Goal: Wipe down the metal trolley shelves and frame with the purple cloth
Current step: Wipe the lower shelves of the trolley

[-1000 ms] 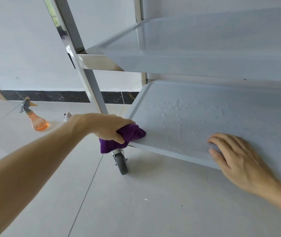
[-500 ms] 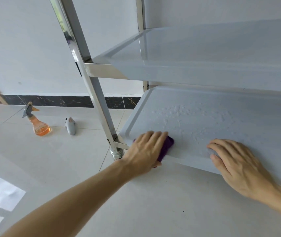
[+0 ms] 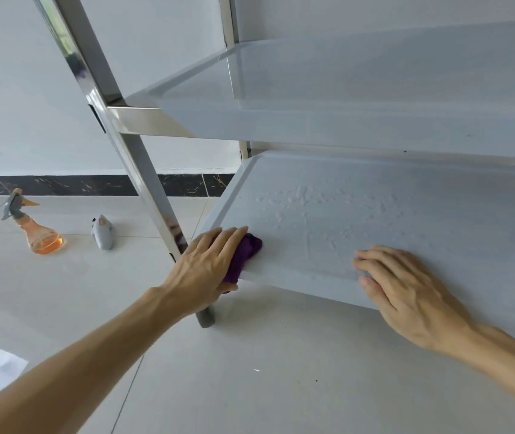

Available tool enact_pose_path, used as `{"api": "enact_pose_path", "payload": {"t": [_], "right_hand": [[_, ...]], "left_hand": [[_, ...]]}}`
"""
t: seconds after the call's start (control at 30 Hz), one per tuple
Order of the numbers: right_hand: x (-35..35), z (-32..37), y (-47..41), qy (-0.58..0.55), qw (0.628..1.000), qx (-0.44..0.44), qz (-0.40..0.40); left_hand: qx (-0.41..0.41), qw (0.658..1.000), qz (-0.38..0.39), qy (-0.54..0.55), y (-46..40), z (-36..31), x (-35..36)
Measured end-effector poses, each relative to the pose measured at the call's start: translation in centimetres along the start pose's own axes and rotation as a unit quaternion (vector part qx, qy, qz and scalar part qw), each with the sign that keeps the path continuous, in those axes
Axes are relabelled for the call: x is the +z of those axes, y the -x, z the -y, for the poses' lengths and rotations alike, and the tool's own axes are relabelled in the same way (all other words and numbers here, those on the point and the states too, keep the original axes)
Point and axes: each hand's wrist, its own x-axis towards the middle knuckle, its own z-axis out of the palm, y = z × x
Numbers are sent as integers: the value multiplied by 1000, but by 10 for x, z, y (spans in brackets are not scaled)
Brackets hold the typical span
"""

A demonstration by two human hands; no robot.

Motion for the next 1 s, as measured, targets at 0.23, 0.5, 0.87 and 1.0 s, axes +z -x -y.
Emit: {"api": "enact_pose_path", "payload": {"t": [0.23, 0.5, 0.87, 1.0], "right_hand": [[-13, -15, -10, -238, 958, 155, 46], [-21, -3, -34, -170, 973, 111, 110], [-24, 17, -96, -98, 994, -39, 13], [-24, 14, -103, -77, 997, -11, -19]], "left_hand": [[93, 992, -31, 81, -40, -86, 11], [36, 955, 24, 295, -43, -75, 4], [-11, 965, 71, 254, -26, -33, 4], [-30, 955, 79, 283, -35, -33, -1]]}}
